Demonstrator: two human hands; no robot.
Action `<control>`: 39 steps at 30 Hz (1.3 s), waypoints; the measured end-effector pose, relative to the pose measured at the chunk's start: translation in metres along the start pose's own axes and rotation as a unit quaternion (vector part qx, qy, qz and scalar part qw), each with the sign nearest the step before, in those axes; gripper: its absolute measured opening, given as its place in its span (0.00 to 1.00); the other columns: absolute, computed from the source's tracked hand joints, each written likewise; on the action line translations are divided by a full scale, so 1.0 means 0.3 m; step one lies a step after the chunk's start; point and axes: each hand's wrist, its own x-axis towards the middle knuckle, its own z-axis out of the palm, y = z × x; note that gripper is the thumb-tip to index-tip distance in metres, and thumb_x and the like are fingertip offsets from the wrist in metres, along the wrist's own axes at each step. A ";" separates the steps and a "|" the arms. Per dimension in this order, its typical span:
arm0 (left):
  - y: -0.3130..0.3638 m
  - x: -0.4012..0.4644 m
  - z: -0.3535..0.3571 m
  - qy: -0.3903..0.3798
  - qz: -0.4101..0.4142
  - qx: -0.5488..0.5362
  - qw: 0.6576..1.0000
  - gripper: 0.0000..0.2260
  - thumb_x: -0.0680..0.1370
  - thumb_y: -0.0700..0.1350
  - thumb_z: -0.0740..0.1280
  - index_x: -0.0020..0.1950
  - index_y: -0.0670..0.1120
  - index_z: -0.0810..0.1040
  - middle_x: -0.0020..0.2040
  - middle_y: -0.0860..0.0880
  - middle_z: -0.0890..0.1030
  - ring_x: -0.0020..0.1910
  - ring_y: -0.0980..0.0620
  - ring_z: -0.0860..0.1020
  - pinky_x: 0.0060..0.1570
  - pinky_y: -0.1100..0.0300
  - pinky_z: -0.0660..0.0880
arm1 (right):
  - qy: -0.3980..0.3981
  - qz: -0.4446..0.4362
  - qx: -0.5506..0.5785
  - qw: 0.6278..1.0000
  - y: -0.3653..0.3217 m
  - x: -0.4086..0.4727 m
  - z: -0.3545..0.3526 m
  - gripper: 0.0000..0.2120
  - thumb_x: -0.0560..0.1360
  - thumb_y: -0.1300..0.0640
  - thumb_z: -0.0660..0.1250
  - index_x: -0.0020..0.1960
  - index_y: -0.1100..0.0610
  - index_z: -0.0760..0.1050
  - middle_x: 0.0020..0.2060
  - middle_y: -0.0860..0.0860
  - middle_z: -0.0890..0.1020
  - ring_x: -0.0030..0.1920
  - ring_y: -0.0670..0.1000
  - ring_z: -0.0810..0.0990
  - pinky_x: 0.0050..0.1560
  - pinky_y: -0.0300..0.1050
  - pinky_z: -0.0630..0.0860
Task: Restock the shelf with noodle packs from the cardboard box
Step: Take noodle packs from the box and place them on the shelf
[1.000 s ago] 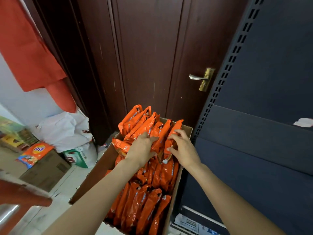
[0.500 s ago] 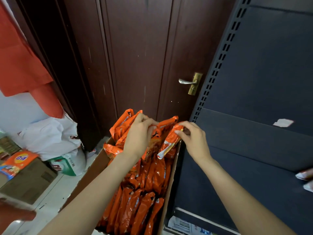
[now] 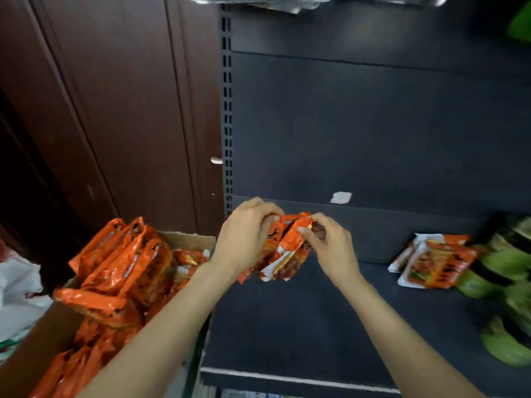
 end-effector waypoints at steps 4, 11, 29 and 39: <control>0.193 0.046 0.216 -0.029 0.002 -0.051 0.998 0.07 0.78 0.41 0.64 0.49 0.50 0.81 0.46 0.53 0.79 0.48 0.55 0.77 0.51 0.55 0.75 | 0.021 0.023 -0.036 0.999 0.151 -0.055 -0.262 0.04 0.75 0.55 0.68 0.50 0.53 0.78 0.45 0.51 0.80 0.43 0.44 0.81 0.46 0.38 0.78; 0.470 0.116 0.598 -0.122 -0.018 -0.132 0.983 0.07 0.77 0.39 0.65 0.47 0.48 0.81 0.44 0.53 0.81 0.46 0.57 0.78 0.49 0.66 0.73 | 0.044 0.075 -0.125 0.988 0.440 -0.138 -0.626 0.06 0.75 0.54 0.68 0.49 0.54 0.78 0.44 0.49 0.80 0.41 0.44 0.79 0.44 0.38 0.75; 0.660 0.198 1.192 -0.155 -0.133 -0.208 0.956 0.08 0.76 0.34 0.65 0.48 0.44 0.82 0.48 0.49 0.82 0.48 0.52 0.80 0.51 0.59 0.77 | 0.077 0.174 -0.188 0.964 0.798 -0.190 -0.835 0.05 0.74 0.63 0.69 0.49 0.59 0.75 0.49 0.49 0.71 0.49 0.52 0.76 0.54 0.48 0.74; 0.611 0.221 1.226 -0.186 -0.126 -0.093 0.970 0.11 0.77 0.37 0.64 0.57 0.47 0.80 0.57 0.46 0.72 0.51 0.51 0.74 0.51 0.62 0.71 | 0.032 0.184 -0.189 0.964 0.845 -0.186 -0.793 0.16 0.74 0.60 0.69 0.61 0.56 0.74 0.59 0.53 0.72 0.61 0.53 0.73 0.61 0.46 0.71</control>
